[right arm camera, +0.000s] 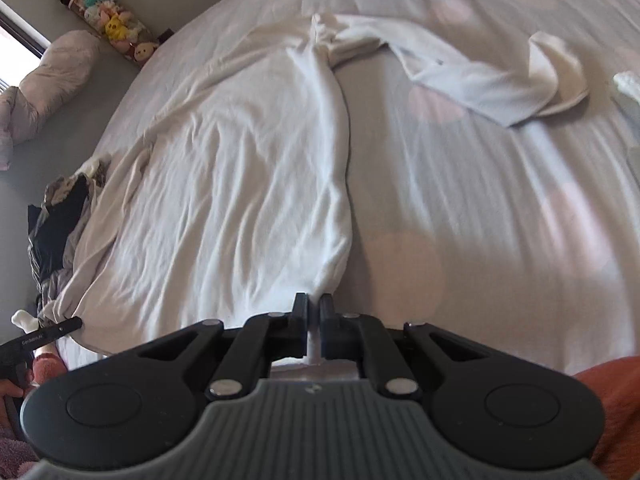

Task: Fold clothes
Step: 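Grasp the shirt hem with the right gripper while the left gripper grasps the hem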

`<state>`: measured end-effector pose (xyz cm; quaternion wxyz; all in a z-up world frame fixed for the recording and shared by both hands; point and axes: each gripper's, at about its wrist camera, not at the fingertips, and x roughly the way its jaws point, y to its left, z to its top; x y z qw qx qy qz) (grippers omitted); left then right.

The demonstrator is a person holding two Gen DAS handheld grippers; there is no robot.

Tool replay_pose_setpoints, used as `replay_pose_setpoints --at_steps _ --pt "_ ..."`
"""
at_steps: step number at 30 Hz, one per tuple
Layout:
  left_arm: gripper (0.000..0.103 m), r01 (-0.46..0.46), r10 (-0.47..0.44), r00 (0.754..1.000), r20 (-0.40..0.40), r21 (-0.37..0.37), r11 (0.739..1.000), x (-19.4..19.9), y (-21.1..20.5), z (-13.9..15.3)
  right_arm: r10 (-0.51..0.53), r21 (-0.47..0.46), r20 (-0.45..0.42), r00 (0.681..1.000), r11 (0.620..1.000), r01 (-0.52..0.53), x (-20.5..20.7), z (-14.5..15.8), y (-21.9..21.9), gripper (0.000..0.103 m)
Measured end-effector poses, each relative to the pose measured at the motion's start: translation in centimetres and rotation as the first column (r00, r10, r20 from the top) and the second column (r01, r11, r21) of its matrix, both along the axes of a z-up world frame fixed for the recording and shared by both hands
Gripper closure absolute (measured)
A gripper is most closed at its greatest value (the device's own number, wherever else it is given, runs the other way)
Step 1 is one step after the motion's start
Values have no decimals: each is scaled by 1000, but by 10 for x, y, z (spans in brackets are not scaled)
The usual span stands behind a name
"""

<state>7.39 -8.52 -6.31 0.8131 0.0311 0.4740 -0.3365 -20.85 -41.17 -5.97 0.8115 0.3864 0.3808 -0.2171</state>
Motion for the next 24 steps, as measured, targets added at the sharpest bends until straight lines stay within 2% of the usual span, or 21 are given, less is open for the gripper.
replay_pose_setpoints --at_steps 3,7,13,18,24 --pt "99 12 -11 1000 19 -51 999 -4 2 31 -16 -47 34 999 999 18 -15 30 -7 97" --pt "99 38 -35 998 43 -79 996 -14 3 64 -33 -110 66 997 993 40 -29 65 -11 97" --pt "99 96 -93 994 62 -41 995 -45 12 78 -15 -178 44 999 984 23 -51 96 -2 97" --pt "99 136 -137 990 18 22 990 -69 20 59 13 -161 -11 1000 987 -15 -70 80 14 97" --pt "99 126 -122 991 -50 101 987 -74 25 17 20 -90 -104 994 995 -29 -74 26 23 97"
